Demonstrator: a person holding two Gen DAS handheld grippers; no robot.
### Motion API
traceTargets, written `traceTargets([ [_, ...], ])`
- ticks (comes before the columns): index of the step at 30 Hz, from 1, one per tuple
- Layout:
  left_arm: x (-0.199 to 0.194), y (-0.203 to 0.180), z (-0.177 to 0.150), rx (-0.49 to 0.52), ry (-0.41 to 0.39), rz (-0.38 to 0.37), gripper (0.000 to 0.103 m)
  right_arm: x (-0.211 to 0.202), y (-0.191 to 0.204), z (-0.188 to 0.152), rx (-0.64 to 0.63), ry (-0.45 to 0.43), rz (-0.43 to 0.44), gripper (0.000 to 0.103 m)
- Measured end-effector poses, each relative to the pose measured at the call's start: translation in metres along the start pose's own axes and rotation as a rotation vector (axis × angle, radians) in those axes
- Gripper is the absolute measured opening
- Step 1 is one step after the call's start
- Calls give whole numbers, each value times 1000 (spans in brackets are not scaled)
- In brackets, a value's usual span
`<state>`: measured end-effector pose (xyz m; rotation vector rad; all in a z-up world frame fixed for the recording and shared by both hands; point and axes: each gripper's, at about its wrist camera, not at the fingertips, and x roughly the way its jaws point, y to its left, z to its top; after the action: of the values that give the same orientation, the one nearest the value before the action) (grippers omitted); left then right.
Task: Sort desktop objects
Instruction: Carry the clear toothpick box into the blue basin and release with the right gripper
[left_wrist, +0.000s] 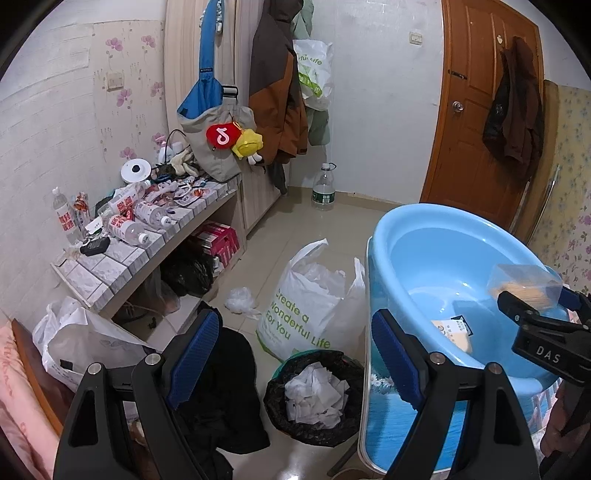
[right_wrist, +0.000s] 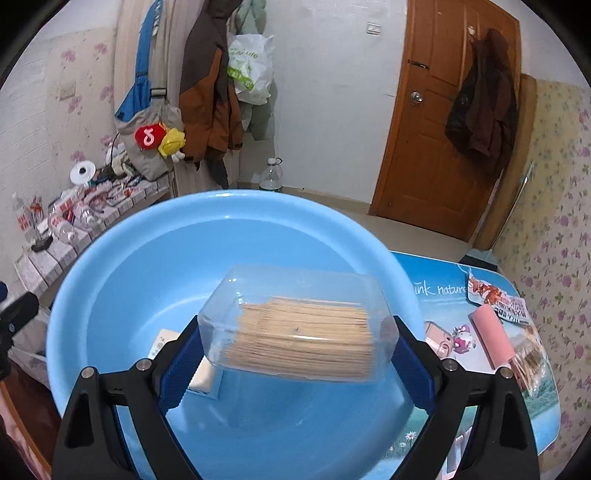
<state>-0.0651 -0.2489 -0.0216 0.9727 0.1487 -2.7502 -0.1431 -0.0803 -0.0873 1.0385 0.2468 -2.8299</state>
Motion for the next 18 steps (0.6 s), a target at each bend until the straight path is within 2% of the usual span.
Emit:
traceTargets([
  [13, -1, -6, 1, 8, 1, -4, 84, -5, -1, -2, -17, -18, -13, 95],
  [18, -6, -10, 3, 14, -8, -7, 84, -18, 1, -1, -39, -55, -20, 95],
])
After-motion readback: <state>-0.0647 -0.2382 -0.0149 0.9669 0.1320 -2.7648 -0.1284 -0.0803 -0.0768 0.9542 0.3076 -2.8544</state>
